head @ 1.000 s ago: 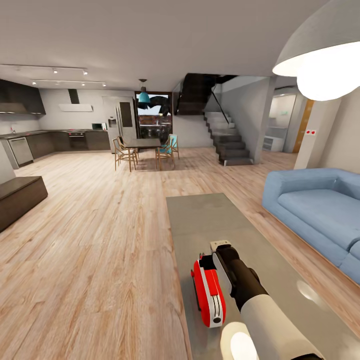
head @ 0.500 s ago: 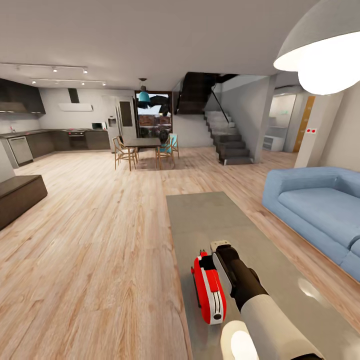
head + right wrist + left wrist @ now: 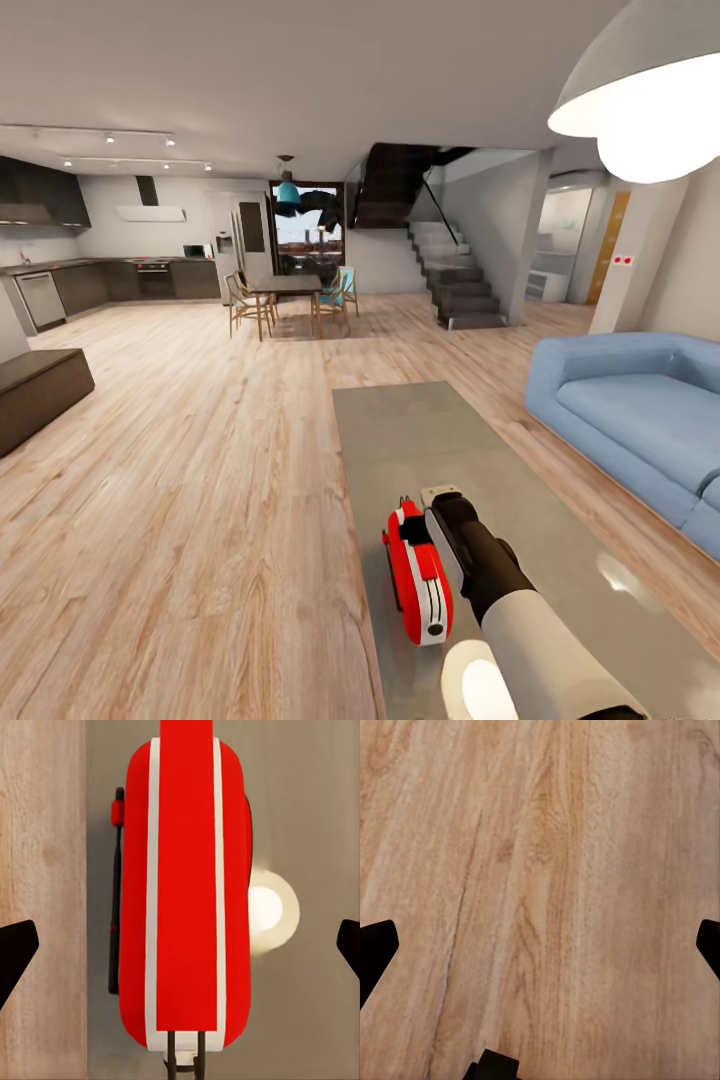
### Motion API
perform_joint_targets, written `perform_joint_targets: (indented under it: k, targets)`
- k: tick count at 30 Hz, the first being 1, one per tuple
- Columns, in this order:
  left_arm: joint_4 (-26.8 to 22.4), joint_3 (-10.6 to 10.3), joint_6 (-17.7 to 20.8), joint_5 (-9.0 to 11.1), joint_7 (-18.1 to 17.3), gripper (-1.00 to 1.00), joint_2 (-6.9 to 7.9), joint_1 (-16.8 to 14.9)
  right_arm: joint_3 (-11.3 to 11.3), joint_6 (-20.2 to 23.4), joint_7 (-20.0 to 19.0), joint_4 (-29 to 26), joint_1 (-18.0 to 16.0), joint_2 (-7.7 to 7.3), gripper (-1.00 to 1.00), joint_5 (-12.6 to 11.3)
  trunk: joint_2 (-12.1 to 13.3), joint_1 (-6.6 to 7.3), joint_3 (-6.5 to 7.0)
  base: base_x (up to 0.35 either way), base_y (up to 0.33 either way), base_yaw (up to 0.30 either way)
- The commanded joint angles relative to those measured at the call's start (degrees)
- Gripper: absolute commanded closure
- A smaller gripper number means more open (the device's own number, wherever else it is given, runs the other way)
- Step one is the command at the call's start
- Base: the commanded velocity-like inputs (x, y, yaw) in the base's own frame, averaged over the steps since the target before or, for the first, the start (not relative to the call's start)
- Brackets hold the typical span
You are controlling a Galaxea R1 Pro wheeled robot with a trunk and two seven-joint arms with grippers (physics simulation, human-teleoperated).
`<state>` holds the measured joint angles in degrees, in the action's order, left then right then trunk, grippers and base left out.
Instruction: Turn on the radio receiver that's on the table in the living room.
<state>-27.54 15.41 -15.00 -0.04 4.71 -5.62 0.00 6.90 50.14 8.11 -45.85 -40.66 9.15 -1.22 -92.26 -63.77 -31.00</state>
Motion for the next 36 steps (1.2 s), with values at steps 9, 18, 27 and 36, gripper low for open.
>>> perform_joint_targets:
  k: [9,18,27,36]
  targets:
    - [-0.06,0.15,-0.28,-0.05,0.04,-1.0,-0.08,0.0,0.18,0.22,0.28,0.2,-0.03,-0.01,-1.0,-0.18,-2.45,-1.32,-1.13,0.0,0.0,0.0]
    - [-0.05,0.15,-0.21,-0.05,0.01,-1.0,-0.09,0.0,0.13,0.22,0.39,0.23,-0.03,-0.01,-1.0,-0.19,-2.45,-1.32,-1.13,0.0,0.0,0.0]
    - [-0.01,0.15,-0.2,-0.12,0.04,-1.0,-0.09,0.0,0.13,0.22,0.5,0.23,-0.03,-0.05,-1.0,-0.16,-4.86,-2.64,-2.21,0.0,0.0,0.0]
    - [0.0,0.15,-0.19,-0.12,0.04,-1.0,-0.09,0.0,0.13,0.22,0.49,0.23,-0.03,-0.08,-1.0,-0.17,-6.86,-3.74,-3.11,0.0,0.0,0.0]
